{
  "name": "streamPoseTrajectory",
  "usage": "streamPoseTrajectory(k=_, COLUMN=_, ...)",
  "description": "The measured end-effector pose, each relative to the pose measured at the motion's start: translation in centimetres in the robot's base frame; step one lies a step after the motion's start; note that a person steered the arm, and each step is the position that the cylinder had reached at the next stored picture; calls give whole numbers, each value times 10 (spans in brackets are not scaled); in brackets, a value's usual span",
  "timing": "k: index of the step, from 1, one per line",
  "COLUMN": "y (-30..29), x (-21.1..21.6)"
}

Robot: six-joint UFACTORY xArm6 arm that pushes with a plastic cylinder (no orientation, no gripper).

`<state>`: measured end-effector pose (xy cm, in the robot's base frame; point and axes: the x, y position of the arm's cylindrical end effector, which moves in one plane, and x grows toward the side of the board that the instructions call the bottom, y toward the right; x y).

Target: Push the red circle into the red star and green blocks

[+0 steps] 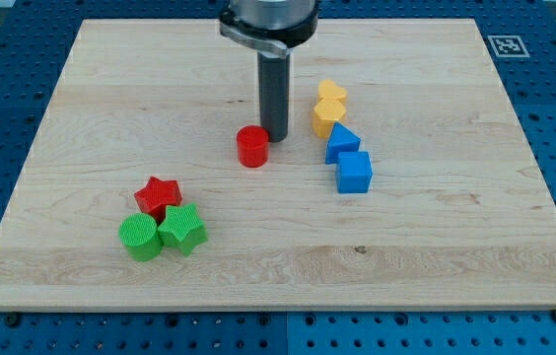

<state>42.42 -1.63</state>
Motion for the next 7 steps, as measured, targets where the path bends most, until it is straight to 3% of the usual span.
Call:
streamPoseTrajectory(k=2, y=-35, x=19)
streamPoseTrajectory(k=7, y=-41, x=63)
